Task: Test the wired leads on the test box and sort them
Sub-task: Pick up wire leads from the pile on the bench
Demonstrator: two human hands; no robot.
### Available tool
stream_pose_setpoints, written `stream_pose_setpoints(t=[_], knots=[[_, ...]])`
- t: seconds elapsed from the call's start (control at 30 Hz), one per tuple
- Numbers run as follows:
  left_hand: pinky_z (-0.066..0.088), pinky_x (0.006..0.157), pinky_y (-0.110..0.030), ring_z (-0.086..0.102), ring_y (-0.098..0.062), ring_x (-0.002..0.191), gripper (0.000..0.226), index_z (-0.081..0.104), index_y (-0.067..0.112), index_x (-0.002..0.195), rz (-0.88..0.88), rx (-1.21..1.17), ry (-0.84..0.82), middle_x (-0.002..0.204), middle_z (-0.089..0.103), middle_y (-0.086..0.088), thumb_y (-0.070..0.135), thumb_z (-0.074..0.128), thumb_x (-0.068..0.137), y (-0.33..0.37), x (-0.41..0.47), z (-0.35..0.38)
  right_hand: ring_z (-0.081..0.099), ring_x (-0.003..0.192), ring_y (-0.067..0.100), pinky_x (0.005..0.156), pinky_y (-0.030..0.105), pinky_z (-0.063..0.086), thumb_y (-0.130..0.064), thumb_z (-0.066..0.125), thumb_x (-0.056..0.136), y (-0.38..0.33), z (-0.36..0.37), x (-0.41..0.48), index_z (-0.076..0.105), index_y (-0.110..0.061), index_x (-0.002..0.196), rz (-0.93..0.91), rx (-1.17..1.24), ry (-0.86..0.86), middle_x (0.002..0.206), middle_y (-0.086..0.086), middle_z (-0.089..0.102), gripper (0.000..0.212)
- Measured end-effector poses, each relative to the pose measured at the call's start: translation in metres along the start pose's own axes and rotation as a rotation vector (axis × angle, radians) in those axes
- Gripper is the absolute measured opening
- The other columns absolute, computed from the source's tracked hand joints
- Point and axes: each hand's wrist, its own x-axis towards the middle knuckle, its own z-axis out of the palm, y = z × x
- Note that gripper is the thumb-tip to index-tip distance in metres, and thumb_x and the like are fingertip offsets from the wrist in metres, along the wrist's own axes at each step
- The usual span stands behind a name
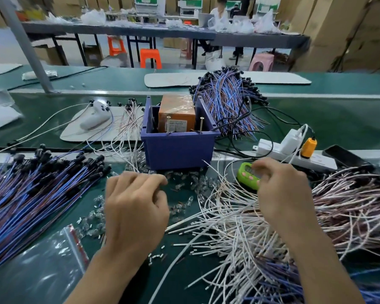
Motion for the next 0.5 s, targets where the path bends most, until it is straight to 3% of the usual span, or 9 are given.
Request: stream_pose_setpoints(t=[0.07, 0.13, 0.27, 0.37, 0.5], knots=[[0.029, 0.084, -0.031, 0.058, -0.021, 0.08, 0.021, 0.08, 0.017, 0.089, -0.024, 0.045, 0.064, 0.08, 0.077, 0.005, 0.006, 0.067, 0.077, -0.003, 0.002, -0.003, 0.055, 0.085, 0.03, 0.084, 0.039, 0.045, 0.003, 0.052, 0.086, 0.002, -0.005, 0.01, 0.062, -0.027, 0.101, 0.073, -0.154, -0.13, 0.09, 0.006, 0.068, 0.034], [0.031, 0.084, -0.034, 0.058, -0.024, 0.078, 0.022, 0.081, 0.018, 0.089, -0.038, 0.077, 0.097, 0.08, 0.077, 0.004, 0.006, 0.067, 0.076, -0.004, 0.003, -0.005, 0.042, 0.073, 0.021, 0.078, 0.037, 0.033, 0.004, 0.05, 0.085, 0.001, -0.006, 0.014, 0.052, -0.026, 0.096, 0.097, -0.265, -0.239, 0.081, 0.003, 0.06, 0.032], [0.029, 0.084, -0.033, 0.057, -0.023, 0.078, 0.022, 0.08, 0.02, 0.089, -0.042, 0.099, 0.134, 0.079, 0.077, 0.006, 0.006, 0.068, 0.077, -0.005, 0.004, -0.006, 0.026, 0.064, 0.009, 0.077, 0.036, 0.028, 0.0, 0.049, 0.086, 0.002, -0.008, 0.017, 0.051, -0.027, 0.094, 0.052, -0.361, -0.345, 0.073, -0.004, 0.05, 0.028], [0.031, 0.083, -0.035, 0.053, -0.021, 0.078, 0.022, 0.079, 0.022, 0.089, -0.04, 0.11, 0.16, 0.077, 0.076, 0.007, 0.008, 0.066, 0.079, -0.008, 0.004, -0.007, 0.035, 0.067, 0.018, 0.075, 0.036, 0.027, -0.007, 0.048, 0.09, 0.001, -0.01, 0.019, 0.054, -0.024, 0.103, -0.03, -0.478, -0.432, 0.072, -0.004, 0.042, 0.022], [0.033, 0.082, -0.037, 0.05, -0.02, 0.078, 0.022, 0.079, 0.022, 0.089, -0.046, 0.114, 0.179, 0.076, 0.075, 0.007, 0.008, 0.065, 0.078, -0.009, 0.004, -0.009, 0.055, 0.097, 0.034, 0.078, 0.037, 0.033, -0.017, 0.043, 0.1, -0.001, -0.014, 0.018, 0.056, -0.02, 0.117, -0.036, -0.458, -0.536, 0.107, 0.011, 0.065, 0.021]])
